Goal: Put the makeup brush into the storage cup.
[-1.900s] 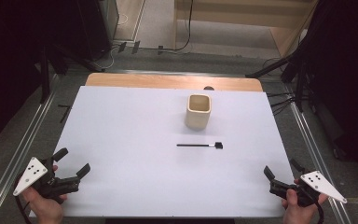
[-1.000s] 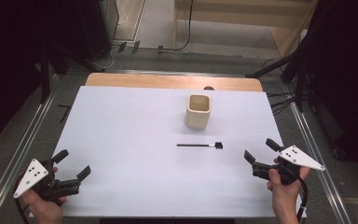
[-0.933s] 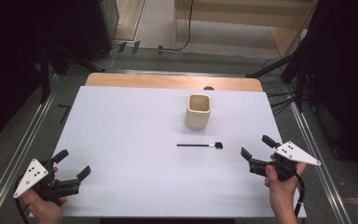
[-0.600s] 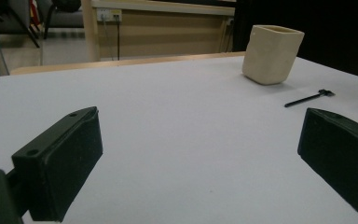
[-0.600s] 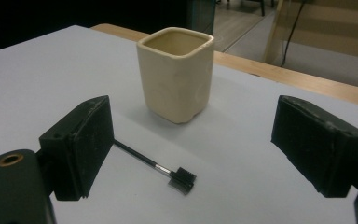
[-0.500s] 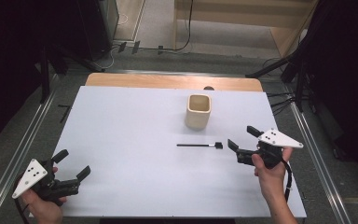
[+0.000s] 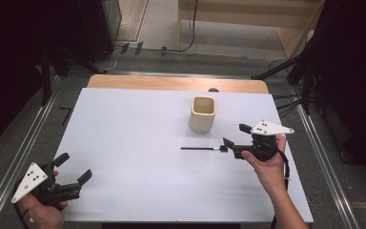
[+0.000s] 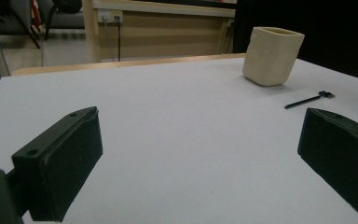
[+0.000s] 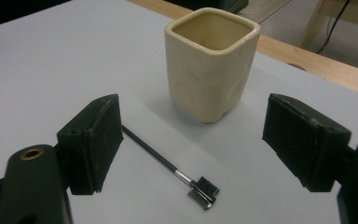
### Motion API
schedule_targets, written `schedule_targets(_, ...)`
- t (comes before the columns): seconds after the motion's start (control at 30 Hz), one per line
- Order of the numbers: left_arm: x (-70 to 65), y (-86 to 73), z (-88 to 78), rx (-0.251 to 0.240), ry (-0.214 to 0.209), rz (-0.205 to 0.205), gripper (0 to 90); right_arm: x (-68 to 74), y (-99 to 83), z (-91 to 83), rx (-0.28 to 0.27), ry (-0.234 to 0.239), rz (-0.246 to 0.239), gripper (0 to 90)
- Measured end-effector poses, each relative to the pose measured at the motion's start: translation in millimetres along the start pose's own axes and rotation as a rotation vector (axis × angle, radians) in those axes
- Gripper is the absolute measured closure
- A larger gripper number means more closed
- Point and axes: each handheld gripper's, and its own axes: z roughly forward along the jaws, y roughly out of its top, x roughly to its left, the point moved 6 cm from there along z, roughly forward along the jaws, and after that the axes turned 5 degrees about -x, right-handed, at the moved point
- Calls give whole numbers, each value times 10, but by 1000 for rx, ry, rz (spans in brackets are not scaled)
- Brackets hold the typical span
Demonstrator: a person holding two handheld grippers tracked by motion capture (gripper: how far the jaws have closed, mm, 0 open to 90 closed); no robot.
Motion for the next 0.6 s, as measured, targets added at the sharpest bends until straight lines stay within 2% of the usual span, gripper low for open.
schedule_targets(0.17,0,1,-2,0,1,0,5,5,35,88,58,15,-28,227)
schedule_targets(0.3,6,2,-7,0,1,2,5,15,59,167,104,31,-31,255)
schedule_targets(0.43,8,2,-10,0,1,2,5,21,83,245,151,82,-43,325)
schedule_targets(0.53,10,1,-10,1,1,1,5,29,86,313,203,122,-77,360)
schedule_targets(0.57,10,1,-10,1,1,1,5,29,86,313,203,122,-77,360)
schedule_targets(0.6,11,4,-11,-1,1,2,5,38,83,363,238,140,-104,401)
